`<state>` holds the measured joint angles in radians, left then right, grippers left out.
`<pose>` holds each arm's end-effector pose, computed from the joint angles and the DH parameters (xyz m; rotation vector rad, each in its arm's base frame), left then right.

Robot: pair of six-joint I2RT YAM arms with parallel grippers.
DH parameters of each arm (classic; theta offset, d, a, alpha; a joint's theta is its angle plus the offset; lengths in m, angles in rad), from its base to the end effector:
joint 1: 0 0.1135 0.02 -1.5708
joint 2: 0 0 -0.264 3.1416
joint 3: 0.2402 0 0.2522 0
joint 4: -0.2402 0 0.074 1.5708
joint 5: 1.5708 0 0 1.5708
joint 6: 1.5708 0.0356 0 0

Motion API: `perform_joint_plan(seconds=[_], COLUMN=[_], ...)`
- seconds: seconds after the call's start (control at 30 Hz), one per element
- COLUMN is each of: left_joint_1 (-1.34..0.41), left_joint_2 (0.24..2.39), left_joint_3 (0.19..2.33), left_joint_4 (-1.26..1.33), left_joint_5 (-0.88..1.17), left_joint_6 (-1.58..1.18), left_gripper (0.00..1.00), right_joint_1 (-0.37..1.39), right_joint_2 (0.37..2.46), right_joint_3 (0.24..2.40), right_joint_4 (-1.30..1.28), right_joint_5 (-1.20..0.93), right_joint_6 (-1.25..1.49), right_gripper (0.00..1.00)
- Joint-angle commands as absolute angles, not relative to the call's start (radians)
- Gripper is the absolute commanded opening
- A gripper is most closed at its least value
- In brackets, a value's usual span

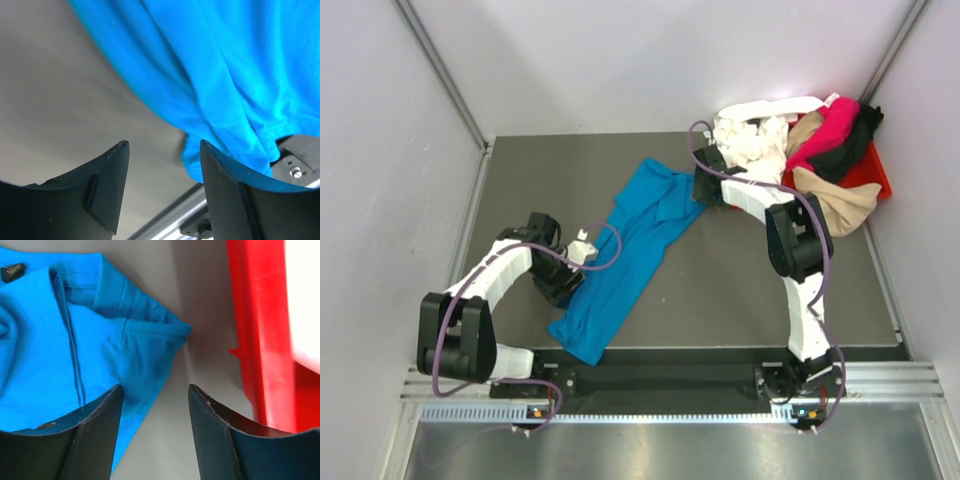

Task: Fold and stack the t-shirts
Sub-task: Fold the tshirt

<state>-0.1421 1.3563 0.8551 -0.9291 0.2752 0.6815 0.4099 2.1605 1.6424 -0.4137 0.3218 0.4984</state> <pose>0.2190 -0.0411 0.1992 1.1928 2.6600 -0.3344 0.4389 0.1784 0.1772 0.2381 2.4247 -0.0018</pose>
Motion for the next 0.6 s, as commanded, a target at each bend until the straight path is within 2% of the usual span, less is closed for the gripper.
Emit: perform_joint_plan(seconds=[0.0,0.03,0.07,0.13,0.17,0.2,0.23,0.37,0.5,0.57], left_joint_1=[-0.15,-0.15,-0.15,-0.15,-0.15,-0.15,-0.15,-0.163,-0.218,-0.27], left_joint_2=[1.37,1.365,1.353,1.324,1.312,1.302,1.295,1.318,1.322,1.31], left_joint_3=[0.807,0.804,0.804,0.816,0.822,0.837,0.844,0.856,0.847,0.847], left_joint_4=[-0.903,-0.904,-0.905,-0.928,-0.939,-0.949,-0.951,-0.885,-0.831,-0.809], left_joint_5=[0.278,0.282,0.288,0.337,0.357,0.374,0.405,0.402,0.414,0.413], left_joint_6=[0.695,0.698,0.701,0.709,0.713,0.716,0.715,0.672,0.641,0.617], left_gripper=[0.63,0.63,0.63,0.63,0.63,0.63,0.64,0.64,0.64,0.63], right_joint_1=[0.396,0.393,0.384,0.371,0.368,0.365,0.357,0.334,0.321,0.308], right_joint_2=[2.186,2.201,2.241,2.285,2.328,2.351,2.4,2.566,2.726,2.758], right_joint_3=[1.696,1.71,1.729,1.804,1.833,1.897,1.935,2.213,2.51,2.525], right_joint_4=[-0.39,-0.381,-0.383,-0.4,-0.402,-0.405,-0.408,-0.433,-0.344,-0.261], right_joint_5=[0.301,0.275,0.221,0.184,0.151,0.132,0.114,0.011,-0.093,-0.112], right_joint_6=[0.537,0.537,0.537,0.541,0.541,0.538,0.538,0.554,0.597,0.62], right_gripper=[0.55,0.52,0.4,0.24,0.1,0.03,0.0,0.0,0.0,0.0])
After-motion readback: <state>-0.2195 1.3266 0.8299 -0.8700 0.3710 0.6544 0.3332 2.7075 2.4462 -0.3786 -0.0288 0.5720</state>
